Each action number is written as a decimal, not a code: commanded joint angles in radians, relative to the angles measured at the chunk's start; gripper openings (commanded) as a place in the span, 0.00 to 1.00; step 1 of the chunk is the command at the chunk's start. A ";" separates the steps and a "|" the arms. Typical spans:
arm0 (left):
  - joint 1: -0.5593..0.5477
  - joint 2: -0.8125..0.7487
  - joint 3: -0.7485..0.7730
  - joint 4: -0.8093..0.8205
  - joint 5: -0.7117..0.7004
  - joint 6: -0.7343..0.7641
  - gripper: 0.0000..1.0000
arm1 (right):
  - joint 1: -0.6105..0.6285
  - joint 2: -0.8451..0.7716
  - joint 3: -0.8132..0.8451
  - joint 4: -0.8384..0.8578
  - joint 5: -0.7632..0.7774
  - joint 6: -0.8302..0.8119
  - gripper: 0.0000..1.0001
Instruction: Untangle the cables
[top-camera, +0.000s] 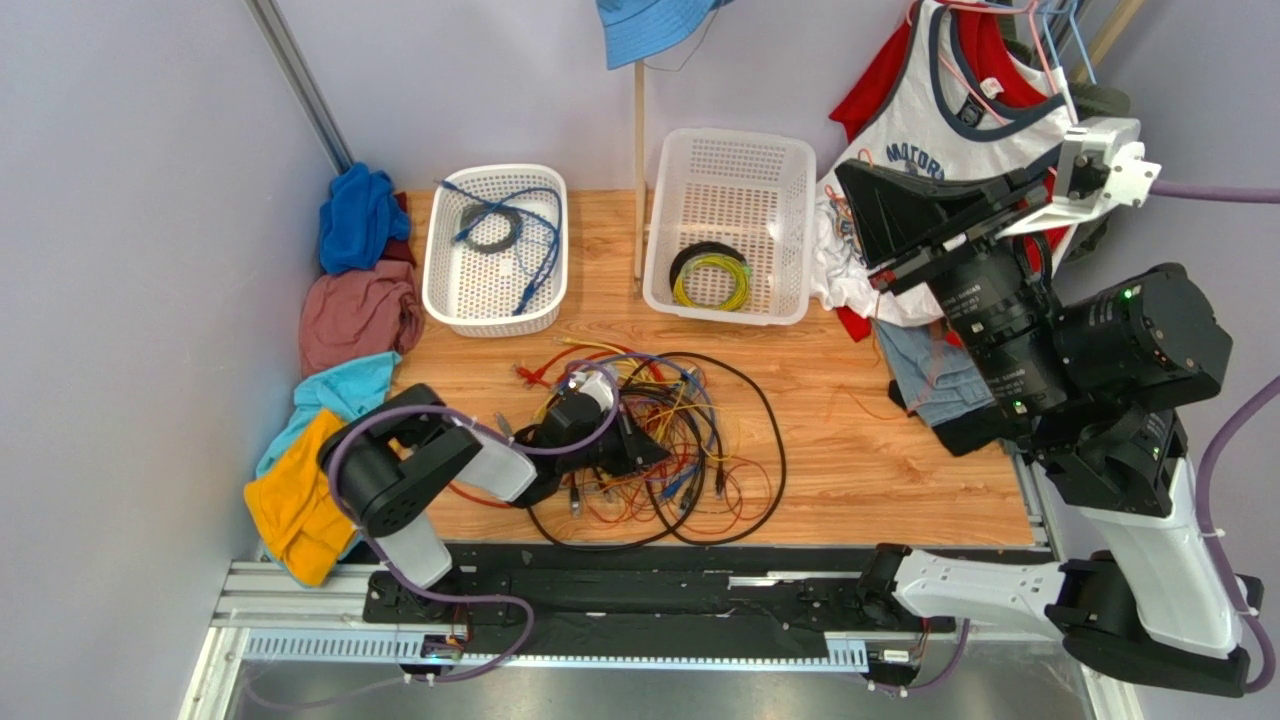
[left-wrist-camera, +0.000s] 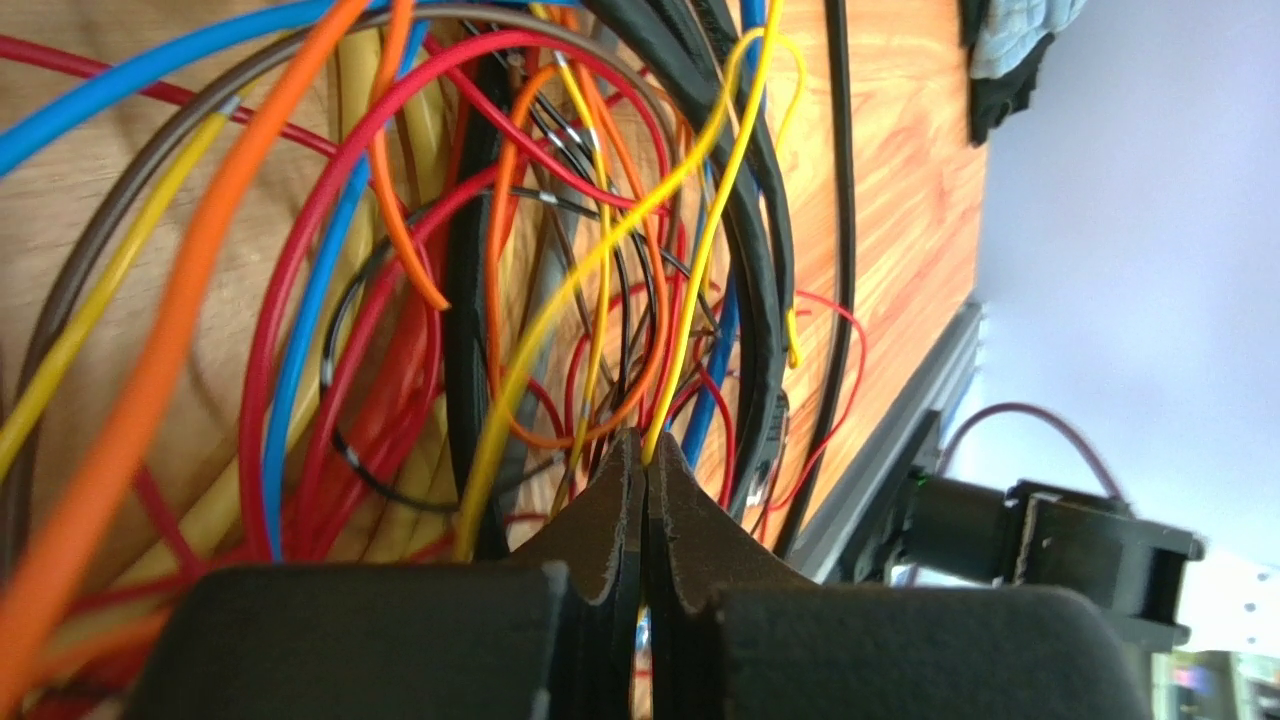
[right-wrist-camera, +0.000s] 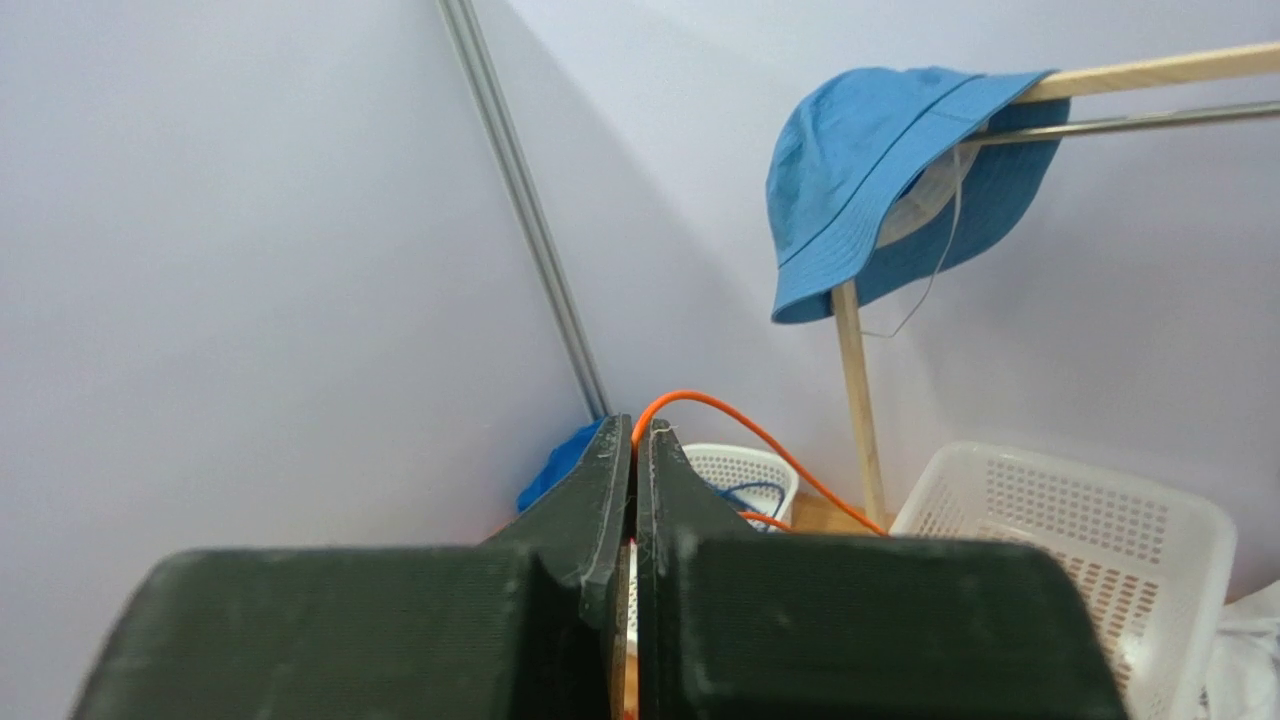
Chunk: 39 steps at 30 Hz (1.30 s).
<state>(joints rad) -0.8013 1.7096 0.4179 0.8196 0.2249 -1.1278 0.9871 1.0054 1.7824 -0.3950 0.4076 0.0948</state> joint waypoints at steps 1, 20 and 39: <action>0.005 -0.155 0.028 -0.264 -0.035 0.146 0.26 | 0.001 0.099 0.049 -0.007 0.072 -0.090 0.00; -0.001 -1.037 0.180 -1.071 -0.338 0.441 0.99 | -0.393 0.412 0.110 -0.001 -0.050 0.049 0.00; -0.001 -1.197 0.266 -1.318 -0.447 0.514 0.98 | -0.637 0.947 0.318 0.235 -0.219 0.160 0.00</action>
<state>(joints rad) -0.8024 0.5381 0.6315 -0.4576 -0.2024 -0.6437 0.3786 1.8812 2.0823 -0.2970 0.2329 0.2222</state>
